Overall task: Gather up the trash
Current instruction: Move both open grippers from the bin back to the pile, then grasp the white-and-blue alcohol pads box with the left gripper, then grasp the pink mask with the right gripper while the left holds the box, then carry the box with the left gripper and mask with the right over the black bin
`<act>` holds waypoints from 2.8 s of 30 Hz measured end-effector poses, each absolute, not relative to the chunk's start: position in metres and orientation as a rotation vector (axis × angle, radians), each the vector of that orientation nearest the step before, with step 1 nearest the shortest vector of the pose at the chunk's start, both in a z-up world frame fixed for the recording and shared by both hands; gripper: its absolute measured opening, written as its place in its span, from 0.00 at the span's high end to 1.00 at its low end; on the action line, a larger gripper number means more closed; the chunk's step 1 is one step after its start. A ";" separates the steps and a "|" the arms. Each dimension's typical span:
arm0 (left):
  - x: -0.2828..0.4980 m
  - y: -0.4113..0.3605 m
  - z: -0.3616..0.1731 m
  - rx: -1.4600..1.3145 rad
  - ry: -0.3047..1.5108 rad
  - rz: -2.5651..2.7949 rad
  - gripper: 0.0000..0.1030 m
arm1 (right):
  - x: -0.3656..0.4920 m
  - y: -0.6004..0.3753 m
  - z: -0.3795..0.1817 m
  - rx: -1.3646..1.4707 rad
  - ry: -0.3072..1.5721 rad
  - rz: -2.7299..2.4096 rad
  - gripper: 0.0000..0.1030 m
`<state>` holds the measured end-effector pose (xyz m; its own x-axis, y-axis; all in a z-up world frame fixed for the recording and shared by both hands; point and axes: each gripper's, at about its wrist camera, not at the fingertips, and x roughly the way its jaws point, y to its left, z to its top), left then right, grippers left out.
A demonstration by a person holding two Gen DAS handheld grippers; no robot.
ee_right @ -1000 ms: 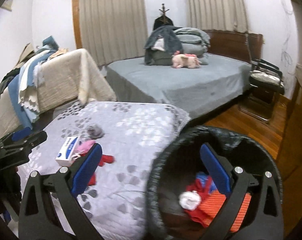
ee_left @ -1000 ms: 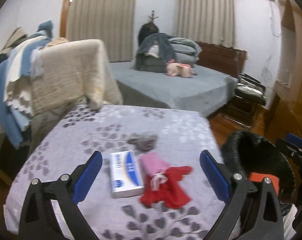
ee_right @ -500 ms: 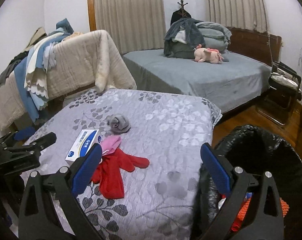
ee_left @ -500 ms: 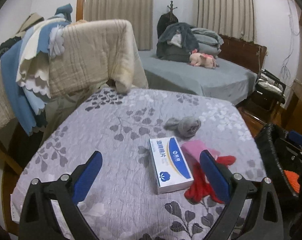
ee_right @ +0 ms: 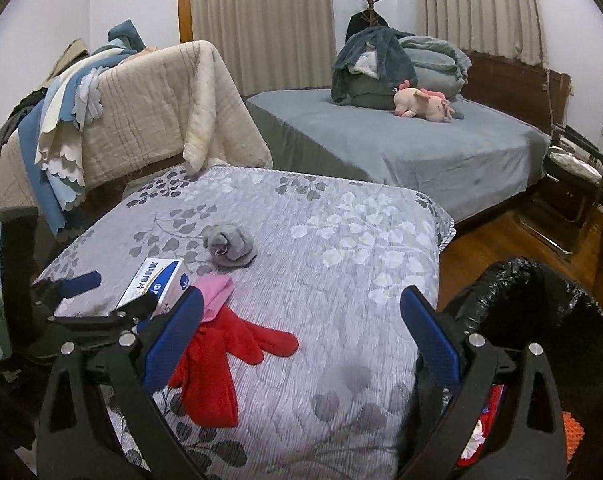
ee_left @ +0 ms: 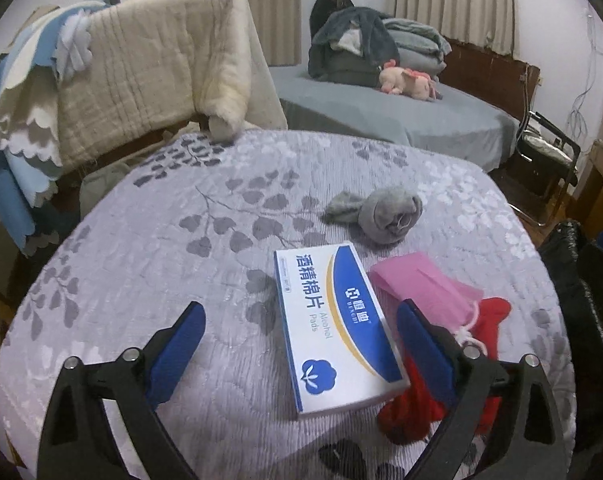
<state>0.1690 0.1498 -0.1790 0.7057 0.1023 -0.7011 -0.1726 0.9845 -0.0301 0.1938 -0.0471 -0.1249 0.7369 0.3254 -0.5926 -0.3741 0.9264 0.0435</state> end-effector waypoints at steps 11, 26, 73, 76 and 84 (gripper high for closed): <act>0.184 0.150 -0.200 -0.160 0.845 0.106 0.31 | 0.210 -0.036 -0.133 -0.081 0.656 0.399 0.07; 0.163 0.192 -0.179 -0.207 0.800 0.177 0.45 | 0.218 0.012 -0.144 -0.100 0.696 0.483 0.07; 0.139 0.143 -0.093 -0.162 0.654 0.106 0.45 | 0.185 -0.026 -0.072 -0.048 0.657 0.550 0.85; 0.137 0.130 -0.087 -0.160 0.648 0.083 0.45 | 0.179 -0.040 -0.067 -0.037 0.643 0.530 0.85; 0.131 0.088 -0.074 -0.134 0.630 0.009 0.45 | 0.159 -0.088 -0.051 -0.004 0.598 0.469 0.85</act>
<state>0.1311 0.0883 -0.0743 0.8084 -0.0321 -0.5878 -0.0492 0.9913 -0.1218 0.1590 -0.0881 -0.0514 0.7245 0.4244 -0.5431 -0.4264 0.8951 0.1306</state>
